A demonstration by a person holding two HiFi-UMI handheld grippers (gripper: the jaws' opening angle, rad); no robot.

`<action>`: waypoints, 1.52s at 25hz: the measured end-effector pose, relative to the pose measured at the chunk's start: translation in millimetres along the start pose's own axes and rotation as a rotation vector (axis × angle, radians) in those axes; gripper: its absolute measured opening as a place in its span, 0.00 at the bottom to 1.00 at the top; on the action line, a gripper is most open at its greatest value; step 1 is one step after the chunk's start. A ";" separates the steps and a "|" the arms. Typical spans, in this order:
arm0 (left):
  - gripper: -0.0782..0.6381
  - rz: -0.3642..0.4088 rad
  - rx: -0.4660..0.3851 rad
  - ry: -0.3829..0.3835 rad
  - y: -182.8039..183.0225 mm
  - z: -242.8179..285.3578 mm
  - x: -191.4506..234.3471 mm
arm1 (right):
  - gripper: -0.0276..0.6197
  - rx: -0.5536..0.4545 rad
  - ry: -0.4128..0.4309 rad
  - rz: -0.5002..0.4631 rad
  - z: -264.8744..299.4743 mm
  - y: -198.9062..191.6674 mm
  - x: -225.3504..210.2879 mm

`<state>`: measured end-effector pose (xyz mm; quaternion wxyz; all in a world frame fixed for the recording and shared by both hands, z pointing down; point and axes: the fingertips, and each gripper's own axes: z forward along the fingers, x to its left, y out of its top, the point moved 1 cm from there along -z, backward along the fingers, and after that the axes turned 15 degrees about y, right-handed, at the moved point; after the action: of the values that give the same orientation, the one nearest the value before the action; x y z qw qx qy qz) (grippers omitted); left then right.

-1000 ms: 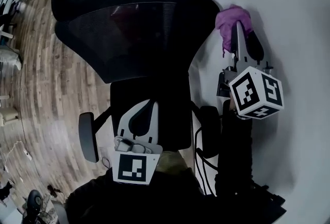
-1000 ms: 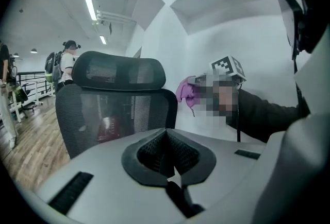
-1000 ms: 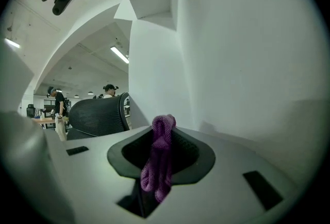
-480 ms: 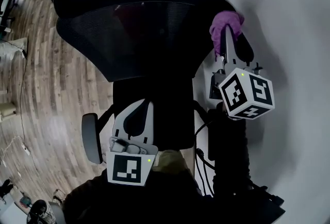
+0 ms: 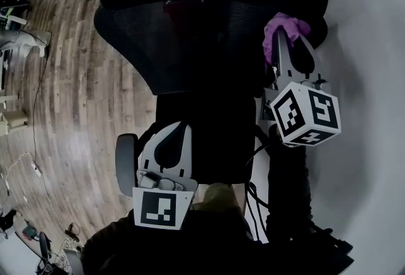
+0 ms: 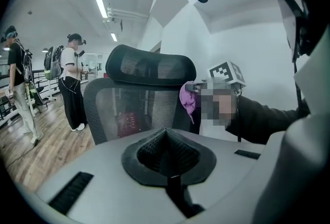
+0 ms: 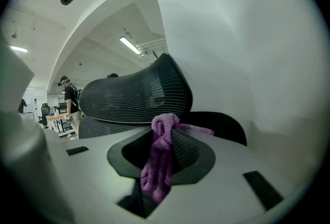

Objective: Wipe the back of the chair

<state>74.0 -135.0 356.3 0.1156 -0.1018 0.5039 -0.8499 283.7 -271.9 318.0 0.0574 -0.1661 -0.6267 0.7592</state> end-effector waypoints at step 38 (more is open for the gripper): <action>0.12 -0.128 0.017 0.249 -19.5 -47.4 196.3 | 0.18 0.048 0.271 -0.038 136.8 -24.9 209.7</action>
<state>-128.6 -145.1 362.2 -0.0016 -0.0265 0.4997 -0.8658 39.6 -332.4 326.1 0.1600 -0.2539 -0.5980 0.7432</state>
